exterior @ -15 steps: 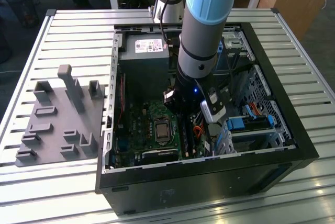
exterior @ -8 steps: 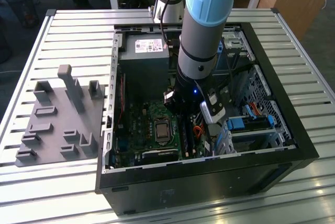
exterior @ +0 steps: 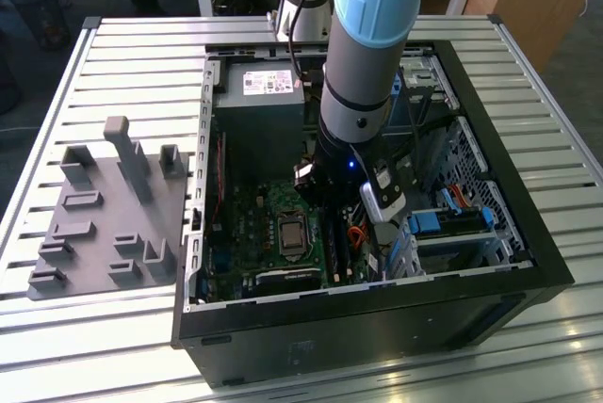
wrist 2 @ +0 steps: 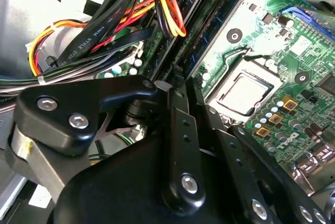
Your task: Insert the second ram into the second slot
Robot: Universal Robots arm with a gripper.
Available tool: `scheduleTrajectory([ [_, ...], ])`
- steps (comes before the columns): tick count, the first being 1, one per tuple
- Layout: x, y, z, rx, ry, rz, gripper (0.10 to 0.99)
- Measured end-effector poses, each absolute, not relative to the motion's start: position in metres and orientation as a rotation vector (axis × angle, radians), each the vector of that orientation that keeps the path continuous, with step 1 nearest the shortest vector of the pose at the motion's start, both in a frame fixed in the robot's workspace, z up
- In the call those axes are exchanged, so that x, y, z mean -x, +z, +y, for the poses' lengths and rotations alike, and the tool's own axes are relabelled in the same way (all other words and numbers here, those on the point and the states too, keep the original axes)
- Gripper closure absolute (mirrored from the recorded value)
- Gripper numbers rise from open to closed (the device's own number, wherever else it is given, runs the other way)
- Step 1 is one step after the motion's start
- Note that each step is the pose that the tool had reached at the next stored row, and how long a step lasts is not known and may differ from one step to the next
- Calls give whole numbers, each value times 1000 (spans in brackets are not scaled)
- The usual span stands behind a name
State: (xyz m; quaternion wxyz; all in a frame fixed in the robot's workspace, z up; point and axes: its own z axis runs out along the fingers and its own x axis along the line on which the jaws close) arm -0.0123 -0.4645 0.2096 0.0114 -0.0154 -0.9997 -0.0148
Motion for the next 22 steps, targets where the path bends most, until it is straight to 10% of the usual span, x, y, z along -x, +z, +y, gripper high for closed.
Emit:
scheduleTrajectory([
  [22, 12, 233, -464, 48, -45, -3117, 980],
])
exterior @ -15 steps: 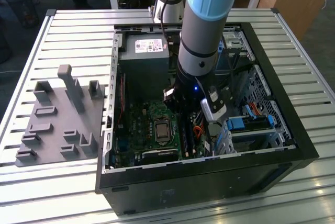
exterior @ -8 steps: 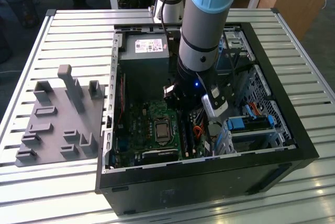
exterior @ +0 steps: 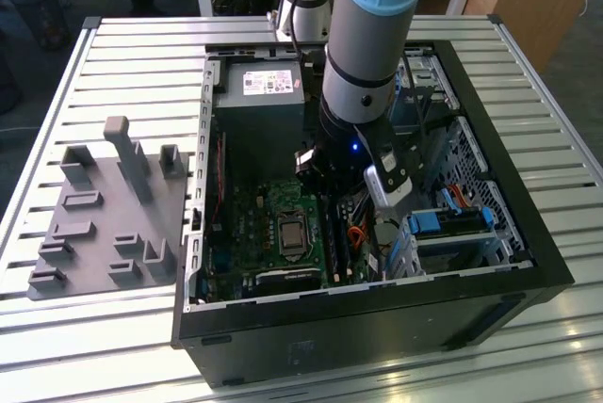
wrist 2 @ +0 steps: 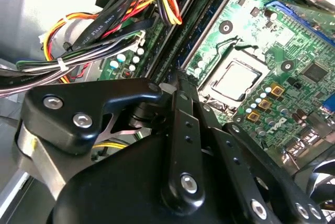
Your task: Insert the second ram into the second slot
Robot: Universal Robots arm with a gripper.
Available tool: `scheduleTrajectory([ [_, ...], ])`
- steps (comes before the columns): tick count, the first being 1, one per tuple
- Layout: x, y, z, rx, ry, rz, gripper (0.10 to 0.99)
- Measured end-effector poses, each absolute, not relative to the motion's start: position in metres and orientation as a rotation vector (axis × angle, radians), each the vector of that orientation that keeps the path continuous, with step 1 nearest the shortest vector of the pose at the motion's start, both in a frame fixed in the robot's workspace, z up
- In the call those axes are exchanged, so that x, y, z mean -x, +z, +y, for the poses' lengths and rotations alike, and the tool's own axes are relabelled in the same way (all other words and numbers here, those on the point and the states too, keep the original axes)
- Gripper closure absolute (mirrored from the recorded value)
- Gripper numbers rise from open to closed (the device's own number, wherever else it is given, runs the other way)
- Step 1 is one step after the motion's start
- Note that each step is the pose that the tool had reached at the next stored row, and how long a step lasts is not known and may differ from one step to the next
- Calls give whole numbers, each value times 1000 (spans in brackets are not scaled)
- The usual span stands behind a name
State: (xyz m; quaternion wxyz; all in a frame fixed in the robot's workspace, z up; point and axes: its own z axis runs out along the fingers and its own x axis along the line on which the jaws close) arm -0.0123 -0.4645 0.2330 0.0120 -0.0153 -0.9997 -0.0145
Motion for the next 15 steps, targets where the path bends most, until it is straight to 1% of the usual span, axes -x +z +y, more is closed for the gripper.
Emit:
scheduleTrajectory([
  [15, 12, 223, -465, 48, -46, -3116, 980],
])
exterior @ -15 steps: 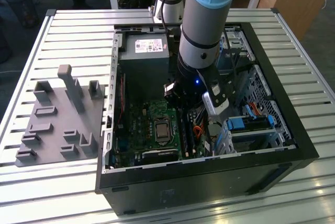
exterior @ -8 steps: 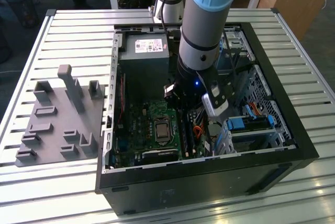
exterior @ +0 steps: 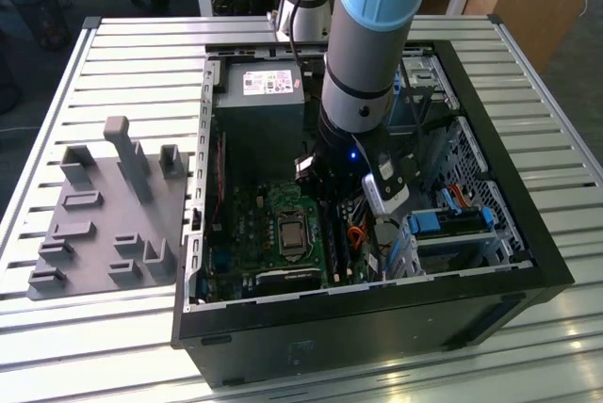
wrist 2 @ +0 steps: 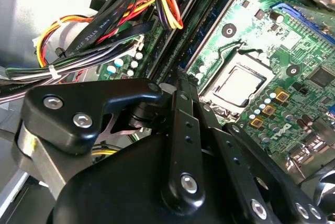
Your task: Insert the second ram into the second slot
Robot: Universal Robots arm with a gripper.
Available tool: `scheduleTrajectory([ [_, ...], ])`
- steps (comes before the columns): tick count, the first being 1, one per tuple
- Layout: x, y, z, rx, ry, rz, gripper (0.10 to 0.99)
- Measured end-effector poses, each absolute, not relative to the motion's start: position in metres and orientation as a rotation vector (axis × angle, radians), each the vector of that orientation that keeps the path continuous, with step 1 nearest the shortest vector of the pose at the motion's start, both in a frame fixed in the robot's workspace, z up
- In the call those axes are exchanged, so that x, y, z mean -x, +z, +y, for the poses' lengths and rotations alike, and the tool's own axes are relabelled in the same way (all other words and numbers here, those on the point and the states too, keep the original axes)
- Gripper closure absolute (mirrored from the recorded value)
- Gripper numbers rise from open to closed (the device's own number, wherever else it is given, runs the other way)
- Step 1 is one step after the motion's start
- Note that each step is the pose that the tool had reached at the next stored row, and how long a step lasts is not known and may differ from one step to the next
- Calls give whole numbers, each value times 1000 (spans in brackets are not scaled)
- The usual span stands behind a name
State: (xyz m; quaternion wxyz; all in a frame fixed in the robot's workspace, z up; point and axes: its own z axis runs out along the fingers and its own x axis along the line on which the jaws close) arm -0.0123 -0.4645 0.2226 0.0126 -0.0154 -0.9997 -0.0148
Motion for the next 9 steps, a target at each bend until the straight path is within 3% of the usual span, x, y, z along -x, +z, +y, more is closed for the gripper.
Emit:
scheduleTrajectory([
  [9, 12, 218, -464, 48, -46, -3115, 980],
])
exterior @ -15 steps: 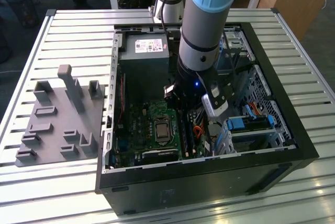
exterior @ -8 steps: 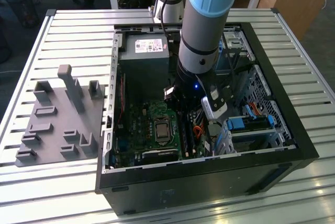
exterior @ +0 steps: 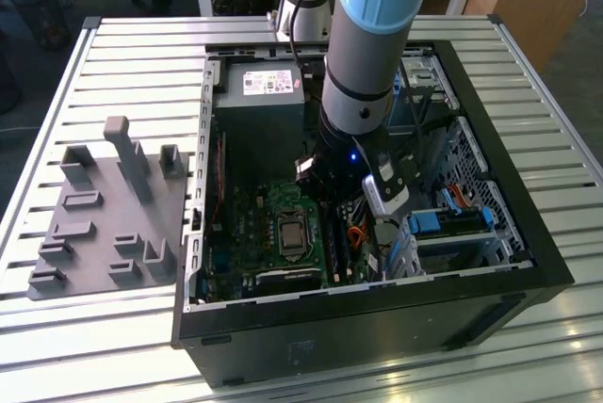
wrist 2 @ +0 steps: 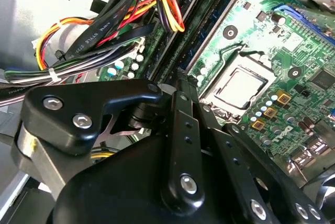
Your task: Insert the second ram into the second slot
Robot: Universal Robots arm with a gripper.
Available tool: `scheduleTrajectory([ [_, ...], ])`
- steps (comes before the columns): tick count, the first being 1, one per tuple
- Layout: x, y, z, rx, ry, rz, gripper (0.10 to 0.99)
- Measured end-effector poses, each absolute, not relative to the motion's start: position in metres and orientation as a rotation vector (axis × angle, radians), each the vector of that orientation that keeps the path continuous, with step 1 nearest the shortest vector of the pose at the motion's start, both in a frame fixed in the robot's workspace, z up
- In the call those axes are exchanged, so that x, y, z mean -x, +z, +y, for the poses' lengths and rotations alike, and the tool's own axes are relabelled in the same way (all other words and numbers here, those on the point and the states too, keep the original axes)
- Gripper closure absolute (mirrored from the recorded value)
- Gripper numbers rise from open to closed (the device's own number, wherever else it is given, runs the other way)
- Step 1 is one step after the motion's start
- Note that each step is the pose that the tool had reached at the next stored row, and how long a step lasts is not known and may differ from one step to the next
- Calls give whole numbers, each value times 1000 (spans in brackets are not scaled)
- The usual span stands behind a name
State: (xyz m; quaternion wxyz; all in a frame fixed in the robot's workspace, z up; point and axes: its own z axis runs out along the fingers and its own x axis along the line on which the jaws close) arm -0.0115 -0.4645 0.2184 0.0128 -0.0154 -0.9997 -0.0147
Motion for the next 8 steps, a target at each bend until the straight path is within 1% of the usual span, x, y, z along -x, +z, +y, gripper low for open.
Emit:
scheduleTrajectory([
  [8, 11, 215, -464, 48, -47, -3115, 980],
])
